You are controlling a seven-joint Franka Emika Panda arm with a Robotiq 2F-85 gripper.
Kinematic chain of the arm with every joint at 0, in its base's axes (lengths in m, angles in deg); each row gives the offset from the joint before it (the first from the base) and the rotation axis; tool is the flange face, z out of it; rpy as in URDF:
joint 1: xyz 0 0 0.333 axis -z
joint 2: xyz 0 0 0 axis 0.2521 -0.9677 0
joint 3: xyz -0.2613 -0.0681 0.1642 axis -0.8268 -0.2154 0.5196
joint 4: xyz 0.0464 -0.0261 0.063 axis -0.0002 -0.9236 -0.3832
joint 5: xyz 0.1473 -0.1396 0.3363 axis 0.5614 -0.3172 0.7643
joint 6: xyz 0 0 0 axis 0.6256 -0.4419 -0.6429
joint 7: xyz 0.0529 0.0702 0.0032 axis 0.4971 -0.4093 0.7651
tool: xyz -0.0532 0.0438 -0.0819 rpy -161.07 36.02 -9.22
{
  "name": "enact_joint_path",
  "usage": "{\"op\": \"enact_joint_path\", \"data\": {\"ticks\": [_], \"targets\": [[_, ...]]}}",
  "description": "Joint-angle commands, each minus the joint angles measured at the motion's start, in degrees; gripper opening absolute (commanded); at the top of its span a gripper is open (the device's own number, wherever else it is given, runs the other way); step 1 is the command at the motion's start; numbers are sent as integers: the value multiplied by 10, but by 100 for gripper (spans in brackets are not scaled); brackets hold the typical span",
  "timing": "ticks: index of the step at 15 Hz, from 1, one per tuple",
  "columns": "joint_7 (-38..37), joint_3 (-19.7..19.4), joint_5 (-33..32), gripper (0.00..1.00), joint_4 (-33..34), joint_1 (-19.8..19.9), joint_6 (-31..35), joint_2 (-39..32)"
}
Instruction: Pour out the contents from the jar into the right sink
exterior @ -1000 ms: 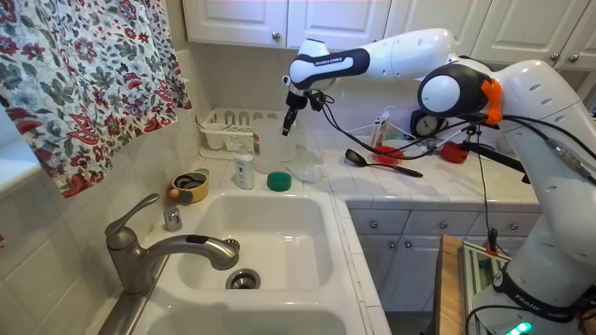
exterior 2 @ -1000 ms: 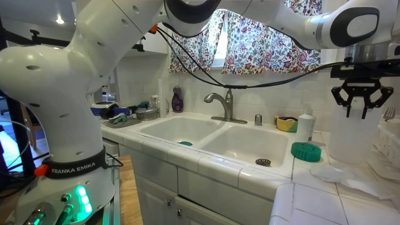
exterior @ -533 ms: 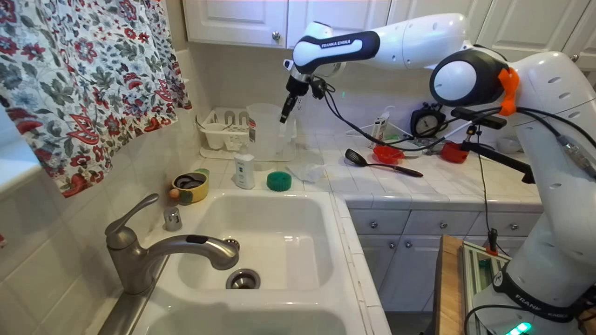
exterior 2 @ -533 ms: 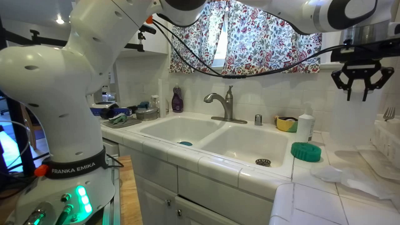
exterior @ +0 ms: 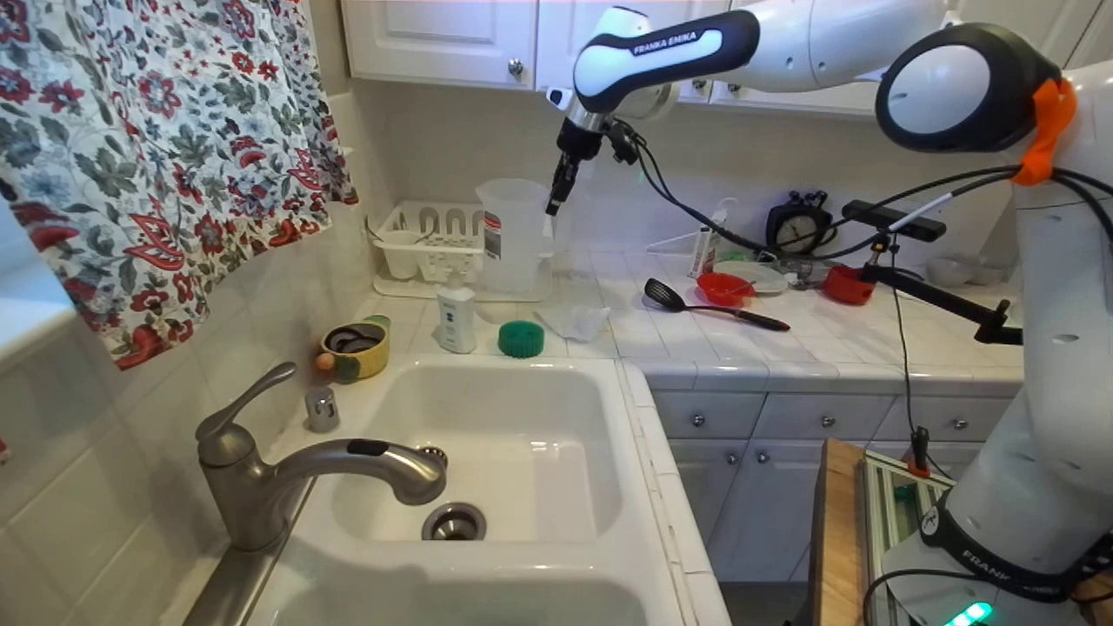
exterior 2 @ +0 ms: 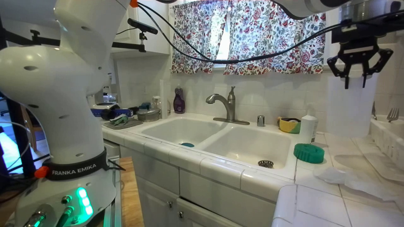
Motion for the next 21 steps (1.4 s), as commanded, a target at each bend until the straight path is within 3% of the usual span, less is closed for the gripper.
{"op": "enact_joint_path", "data": {"ticks": [1,7,13,16,21], "targets": [[28,-18,-43,9,-129,-25,15,108],[-78,-45,-242,9,-235,-119,27,216],[-259,-2,-477,9,-253,-220,-67,243],[-280,31,-524,9,-238,-259,-165,230],[-221,76,-532,9,-211,-301,-332,196]]}}
